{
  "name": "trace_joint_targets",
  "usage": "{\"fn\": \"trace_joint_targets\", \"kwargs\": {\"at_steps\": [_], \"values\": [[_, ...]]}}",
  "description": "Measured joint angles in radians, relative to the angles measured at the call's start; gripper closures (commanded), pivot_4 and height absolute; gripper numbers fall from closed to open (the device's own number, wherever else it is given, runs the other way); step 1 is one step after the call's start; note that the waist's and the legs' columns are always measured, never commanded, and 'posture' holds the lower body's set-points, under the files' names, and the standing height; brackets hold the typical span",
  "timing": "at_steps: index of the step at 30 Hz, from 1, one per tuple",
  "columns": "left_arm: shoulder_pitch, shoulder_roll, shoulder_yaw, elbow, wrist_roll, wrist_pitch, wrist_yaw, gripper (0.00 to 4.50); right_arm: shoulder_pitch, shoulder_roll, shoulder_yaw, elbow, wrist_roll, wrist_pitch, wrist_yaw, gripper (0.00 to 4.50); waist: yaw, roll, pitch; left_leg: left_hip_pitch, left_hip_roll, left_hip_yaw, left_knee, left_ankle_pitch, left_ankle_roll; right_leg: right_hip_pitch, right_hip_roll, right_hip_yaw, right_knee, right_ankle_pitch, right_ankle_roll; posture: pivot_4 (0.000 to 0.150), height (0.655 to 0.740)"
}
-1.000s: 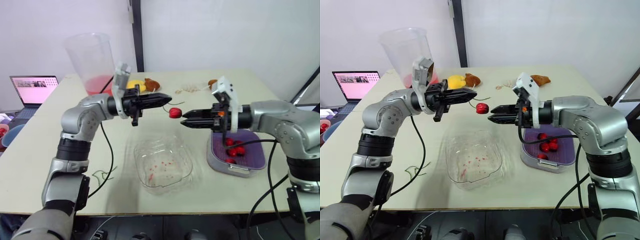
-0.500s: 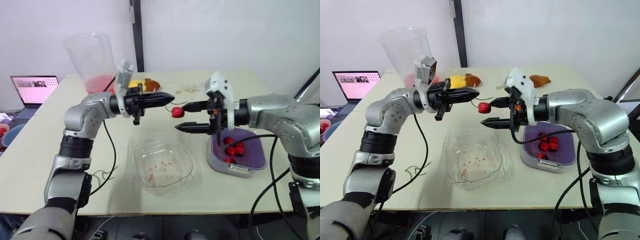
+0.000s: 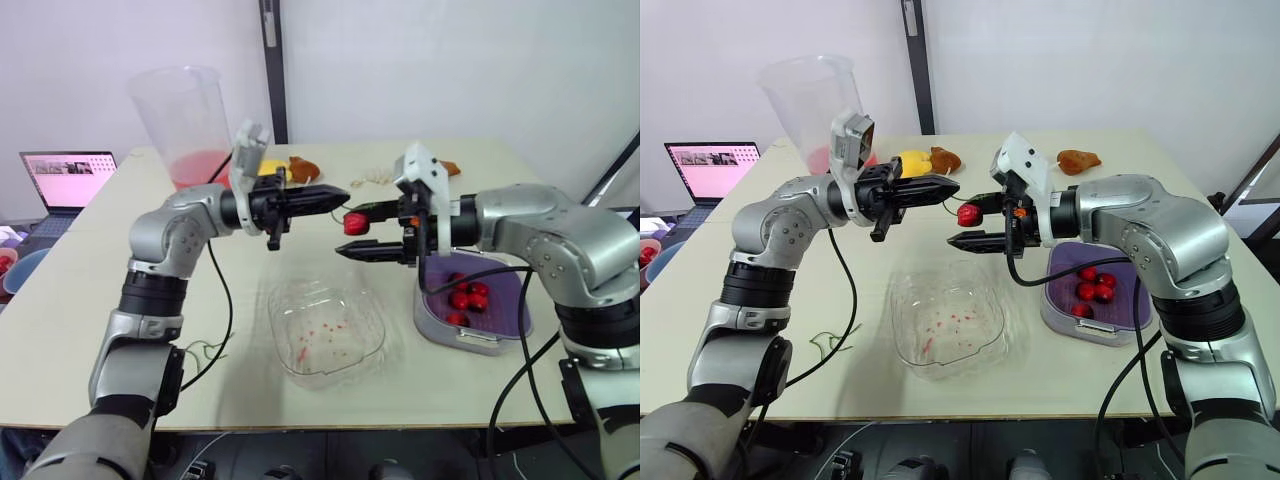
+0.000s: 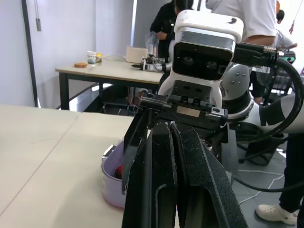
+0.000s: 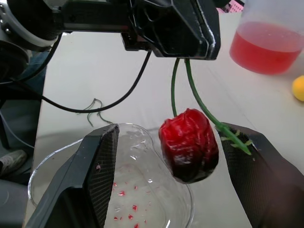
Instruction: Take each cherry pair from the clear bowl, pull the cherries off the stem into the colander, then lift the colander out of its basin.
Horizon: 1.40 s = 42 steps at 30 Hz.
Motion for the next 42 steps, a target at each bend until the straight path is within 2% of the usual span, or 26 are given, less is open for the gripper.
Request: {"fn": "trace_joint_targets", "kwargs": {"at_steps": [2, 24, 25, 26, 36, 42], "values": [[0.000, -0.001, 0.000, 0.000, 0.001, 0.000, 0.000, 4.50, 0.000, 0.003, -0.001, 0.000, 0.001, 0.000, -0.003, 3.19, 0.000, 0.000, 0.000, 0.000, 0.000, 0.000, 0.000, 0.000, 0.000, 0.000, 0.000, 0.000, 0.000, 0.000, 0.000, 0.150, 0.7400], [0.000, -0.006, 0.000, 0.000, 0.012, 0.000, -0.003, 4.50, 0.008, 0.012, -0.015, 0.007, 0.009, 0.006, -0.016, 3.19, 0.000, 0.000, 0.000, 0.000, 0.000, 0.000, 0.000, 0.000, 0.000, 0.000, 0.000, 0.000, 0.000, 0.000, 0.000, 0.150, 0.7400], [0.000, -0.007, 0.000, 0.000, 0.012, 0.000, -0.003, 4.50, 0.008, 0.018, -0.022, 0.008, 0.014, 0.009, -0.020, 3.65, 0.000, 0.000, 0.000, 0.000, 0.000, 0.000, 0.000, 0.000, 0.000, 0.000, 0.000, 0.000, 0.000, 0.000, 0.000, 0.150, 0.7400], [0.000, -0.007, 0.000, 0.000, 0.012, 0.000, -0.003, 4.50, 0.008, 0.024, -0.029, 0.008, 0.018, 0.011, -0.023, 3.91, 0.000, 0.000, 0.000, 0.000, 0.000, 0.000, 0.000, 0.000, 0.000, 0.000, 0.000, 0.000, 0.000, 0.000, 0.000, 0.150, 0.7400], [0.000, -0.007, 0.000, 0.000, 0.012, -0.001, -0.003, 4.50, 0.014, 0.020, -0.036, 0.003, 0.029, 0.024, -0.029, 3.91, 0.000, 0.000, 0.000, 0.000, 0.000, 0.000, 0.000, 0.000, 0.000, 0.000, 0.000, 0.000, 0.000, 0.000, 0.000, 0.150, 0.7400], [0.000, -0.015, -0.017, 0.003, 0.026, -0.001, -0.002, 4.50, 0.082, 0.003, -0.048, -0.004, 0.029, -0.003, -0.023, 3.91, 0.002, 0.000, 0.000, 0.000, 0.000, 0.000, 0.000, 0.000, 0.000, 0.000, 0.000, 0.000, 0.000, 0.000, 0.000, 0.150, 0.7400]]}}
